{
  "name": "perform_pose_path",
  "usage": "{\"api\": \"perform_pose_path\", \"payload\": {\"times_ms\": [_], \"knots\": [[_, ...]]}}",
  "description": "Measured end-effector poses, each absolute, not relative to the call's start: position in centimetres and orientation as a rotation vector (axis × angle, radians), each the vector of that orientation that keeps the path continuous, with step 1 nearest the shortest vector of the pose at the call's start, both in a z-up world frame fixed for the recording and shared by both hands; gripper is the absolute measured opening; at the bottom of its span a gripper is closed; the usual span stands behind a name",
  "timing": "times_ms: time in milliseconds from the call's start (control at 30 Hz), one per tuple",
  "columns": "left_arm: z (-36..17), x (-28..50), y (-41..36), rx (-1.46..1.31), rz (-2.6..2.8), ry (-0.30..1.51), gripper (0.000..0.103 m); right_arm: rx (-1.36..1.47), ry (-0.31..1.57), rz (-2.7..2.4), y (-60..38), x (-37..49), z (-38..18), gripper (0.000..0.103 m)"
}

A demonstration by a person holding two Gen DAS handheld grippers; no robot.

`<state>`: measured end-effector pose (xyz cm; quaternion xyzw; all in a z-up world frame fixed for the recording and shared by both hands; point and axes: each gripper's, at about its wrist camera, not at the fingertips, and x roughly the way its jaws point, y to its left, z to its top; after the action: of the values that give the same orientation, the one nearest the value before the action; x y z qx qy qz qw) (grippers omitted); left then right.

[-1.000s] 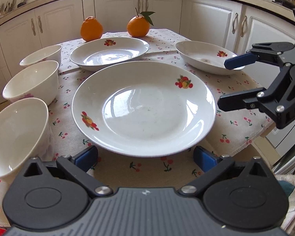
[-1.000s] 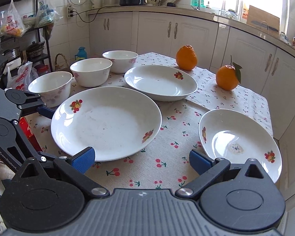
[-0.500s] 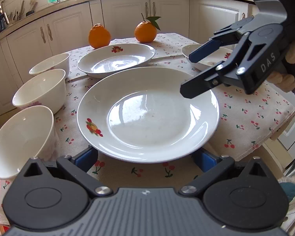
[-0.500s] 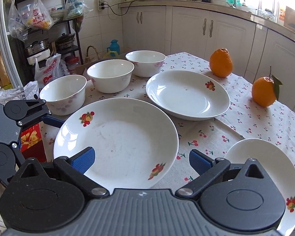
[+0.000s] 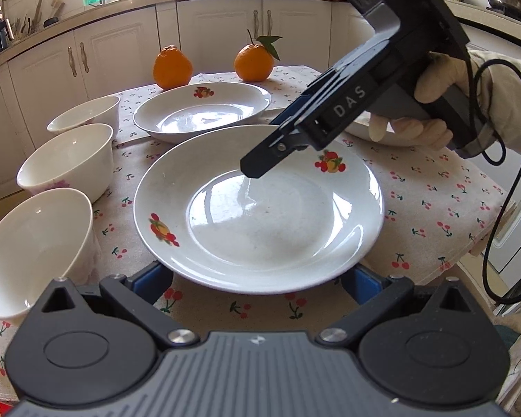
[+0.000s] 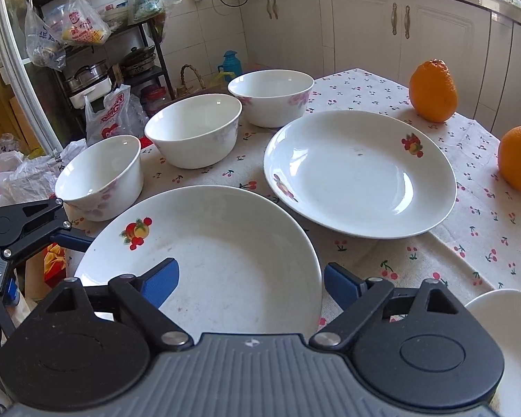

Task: Organize plates and bowls
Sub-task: 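Move the right gripper to the large white fruit-print plate and grasp its rim, then lift the large plate with the right gripper toward the stained plate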

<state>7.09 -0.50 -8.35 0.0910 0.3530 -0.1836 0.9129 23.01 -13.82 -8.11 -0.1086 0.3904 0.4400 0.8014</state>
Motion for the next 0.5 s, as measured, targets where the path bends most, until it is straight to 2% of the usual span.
{"api": "perform_pose_path", "payload": {"times_ms": [67,233,500], "knots": [[-8.3,7.1,-0.5,0.188,-0.379,0.727,0.102,-0.231,0.850,0.953,-13.6,23.6,-8.4,0.085],[-8.3,7.1,-0.5,0.185,-0.382,0.729,0.102,-0.200,0.874,0.982,-13.5,24.5,-8.9,0.081],[-8.4,7.3,-0.4,0.179,-0.394,0.735,0.102,-0.187,0.888,0.988,-13.3,24.7,-9.0,0.080]]}}
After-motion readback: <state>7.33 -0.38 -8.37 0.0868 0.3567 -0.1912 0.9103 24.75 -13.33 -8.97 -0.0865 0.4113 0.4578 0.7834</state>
